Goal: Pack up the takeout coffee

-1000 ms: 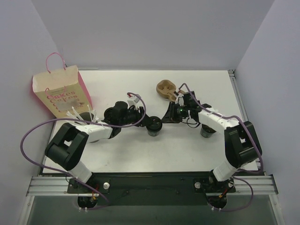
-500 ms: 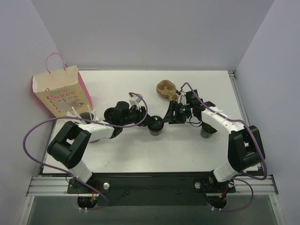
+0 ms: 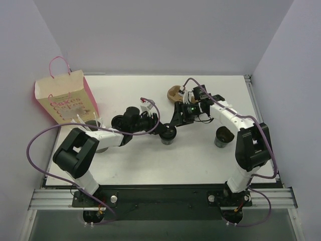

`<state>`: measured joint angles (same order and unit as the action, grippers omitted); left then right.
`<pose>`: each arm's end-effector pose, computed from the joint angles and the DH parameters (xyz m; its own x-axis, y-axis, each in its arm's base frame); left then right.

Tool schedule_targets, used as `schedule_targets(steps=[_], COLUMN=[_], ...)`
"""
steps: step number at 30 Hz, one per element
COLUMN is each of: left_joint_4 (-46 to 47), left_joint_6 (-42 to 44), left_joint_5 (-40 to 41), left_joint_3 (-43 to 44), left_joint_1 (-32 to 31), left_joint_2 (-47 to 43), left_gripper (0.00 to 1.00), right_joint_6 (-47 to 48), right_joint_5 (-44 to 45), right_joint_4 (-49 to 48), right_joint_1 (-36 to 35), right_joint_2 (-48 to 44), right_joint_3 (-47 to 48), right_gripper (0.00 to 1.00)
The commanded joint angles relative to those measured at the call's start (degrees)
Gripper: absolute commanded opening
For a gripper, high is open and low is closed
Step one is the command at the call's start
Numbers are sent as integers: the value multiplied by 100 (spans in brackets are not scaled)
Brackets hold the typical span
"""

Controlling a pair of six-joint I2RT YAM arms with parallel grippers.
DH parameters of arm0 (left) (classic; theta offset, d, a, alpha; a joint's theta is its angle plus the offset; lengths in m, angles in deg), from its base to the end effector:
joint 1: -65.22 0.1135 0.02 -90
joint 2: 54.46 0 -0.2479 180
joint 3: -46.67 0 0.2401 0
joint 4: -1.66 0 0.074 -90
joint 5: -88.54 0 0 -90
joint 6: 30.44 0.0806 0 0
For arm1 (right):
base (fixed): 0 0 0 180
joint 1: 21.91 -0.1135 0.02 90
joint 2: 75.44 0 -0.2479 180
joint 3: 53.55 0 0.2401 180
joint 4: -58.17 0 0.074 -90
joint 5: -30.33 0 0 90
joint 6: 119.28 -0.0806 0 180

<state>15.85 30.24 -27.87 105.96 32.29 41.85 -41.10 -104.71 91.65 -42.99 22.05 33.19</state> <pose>0.2942 -0.2332 0.1586 -0.6909 -0.0751 -0.7191 0.5650 0.5644 -0.6018 0.3360 0.1906 0.2232 -0.7860 -0.1479 -0.6002 -0.5785 0.5182 0.6299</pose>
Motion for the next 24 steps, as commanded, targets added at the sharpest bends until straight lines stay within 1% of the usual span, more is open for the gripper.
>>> schedule_targets(steps=[1, 4, 8, 10, 18, 22, 24], left_joint_4=[-1557, -1548, -1566, -1583, -1575, -1644, -1741], left_joint_6=[585, 585, 603, 612, 586, 542, 507], left_joint_5=[277, 277, 251, 259, 268, 312, 338], left_joint_3=[-307, -298, -254, -246, -210, -132, 17], left_joint_1=[-82, -91, -100, -100, -109, -109, -100], left_joint_2=[511, 520, 573, 564, 573, 520, 476], left_gripper=[53, 52, 52, 53, 52, 53, 53], right_joint_6=[890, 1119, 1480, 1585, 1674, 1516, 1280], right_joint_5=[-164, -58, -391, -409, -401, -269, -208], right_joint_4=[840, 886, 1008, 1044, 1009, 921, 642], right_joint_1=[-28, -36, -107, -142, -230, -291, -335], right_joint_2=[340, 498, 805, 859, 1096, 974, 851], right_joint_3=[559, 709, 938, 938, 868, 719, 421], right_gripper=[50, 50, 48, 47, 45, 35, 33])
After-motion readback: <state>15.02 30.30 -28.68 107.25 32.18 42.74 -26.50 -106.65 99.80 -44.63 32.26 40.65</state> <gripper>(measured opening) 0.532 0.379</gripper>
